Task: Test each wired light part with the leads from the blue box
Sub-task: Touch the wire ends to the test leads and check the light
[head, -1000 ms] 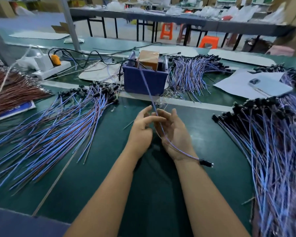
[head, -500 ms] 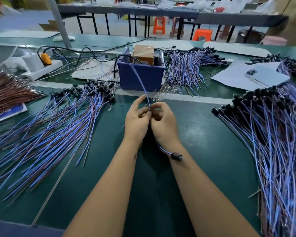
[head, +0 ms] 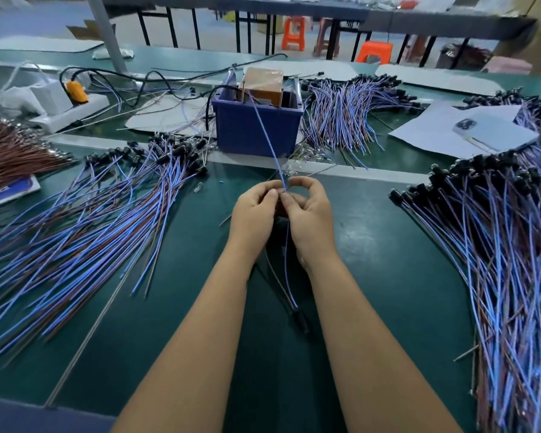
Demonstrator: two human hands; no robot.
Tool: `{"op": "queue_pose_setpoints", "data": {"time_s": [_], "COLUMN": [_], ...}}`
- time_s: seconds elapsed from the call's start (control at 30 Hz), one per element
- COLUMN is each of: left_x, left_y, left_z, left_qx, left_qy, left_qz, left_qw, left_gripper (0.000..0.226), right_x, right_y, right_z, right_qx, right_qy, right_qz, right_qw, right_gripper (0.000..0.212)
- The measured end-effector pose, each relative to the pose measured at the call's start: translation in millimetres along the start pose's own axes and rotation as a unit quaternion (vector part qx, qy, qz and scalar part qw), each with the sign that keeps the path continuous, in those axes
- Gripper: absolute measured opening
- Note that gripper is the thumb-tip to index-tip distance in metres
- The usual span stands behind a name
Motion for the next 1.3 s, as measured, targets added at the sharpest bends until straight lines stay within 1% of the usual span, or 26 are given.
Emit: {"op": "queue_pose_setpoints", "data": {"time_s": [0.13, 0.27, 0.37, 0.47, 0.53, 0.57, 0.63, 0.7, 0.73, 0.8, 0.93, 1.03, 1.2, 1.3], "left_x": [2, 5, 5, 2, 1, 1, -1, -7, -11, -19, -30, -31, -31, -32], "left_y": [5, 8, 9, 9, 8, 8, 8, 9, 9, 10, 10, 9, 9, 8], "left_z": [3, 8, 10, 10, 10, 10, 11, 11, 11, 11, 11, 10, 10, 8], "left_qx": [-0.002, 0.003, 0.020, 0.034, 0.043, 0.046, 0.052, 0.057, 0.057, 0.054, 0.051, 0.042, 0.039, 0.023], "left_qy": [-0.007, -0.018, -0.031, -0.030, -0.004, 0.021, 0.092, 0.165, 0.195, 0.233, 0.236, 0.233, 0.228, 0.223], "left_qz": [-0.010, -0.029, -0.013, 0.007, 0.018, 0.028, 0.034, 0.032, 0.035, 0.037, -0.019, -0.027, -0.050, -0.059], "left_qw": [1.000, 0.999, 0.999, 0.999, 0.999, 0.998, 0.994, 0.984, 0.979, 0.970, 0.970, 0.971, 0.971, 0.973], "left_gripper": [0.026, 0.017, 0.015, 0.014, 0.015, 0.016, 0.016, 0.016, 0.015, 0.015, 0.014, 0.013, 0.013, 0.016], "right_x": [-1, 2, 1, 1, 1, 1, 0, 0, 0, 1, 3, 4, 3, 3], "right_y": [0, -1, -3, -5, -5, -4, -4, -5, -6, -8, -9, -8, -7, -6], "right_z": [2, 2, 1, 2, 3, 3, 4, 4, 4, 4, 5, 4, 3, 1], "right_qx": [-0.001, -0.002, -0.014, -0.038, -0.041, -0.037, -0.027, -0.013, -0.006, 0.000, 0.001, 0.004, 0.014, 0.025], "right_qy": [-0.010, -0.015, 0.007, 0.044, 0.073, 0.084, 0.098, 0.104, 0.103, 0.097, 0.101, 0.107, 0.124, 0.132], "right_qz": [0.024, 0.065, 0.053, 0.057, 0.064, 0.058, 0.042, 0.047, 0.050, 0.061, 0.092, 0.123, 0.126, 0.117], "right_qw": [1.000, 0.998, 0.998, 0.997, 0.994, 0.994, 0.994, 0.993, 0.993, 0.993, 0.991, 0.987, 0.984, 0.984], "right_gripper": [0.026, 0.037, 0.043, 0.040, 0.038, 0.037, 0.028, 0.014, 0.011, 0.016, 0.011, 0.009, 0.014, 0.016]}}
Point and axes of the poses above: each hand's wrist, its own z-axis away from the middle knuckle, its own x-axis out of the palm, y = z × x, the point moved 1 cm from there along -z, towards the middle knuckle, and after that the axes turned 9 degrees about -y, right-handed, at the moved point
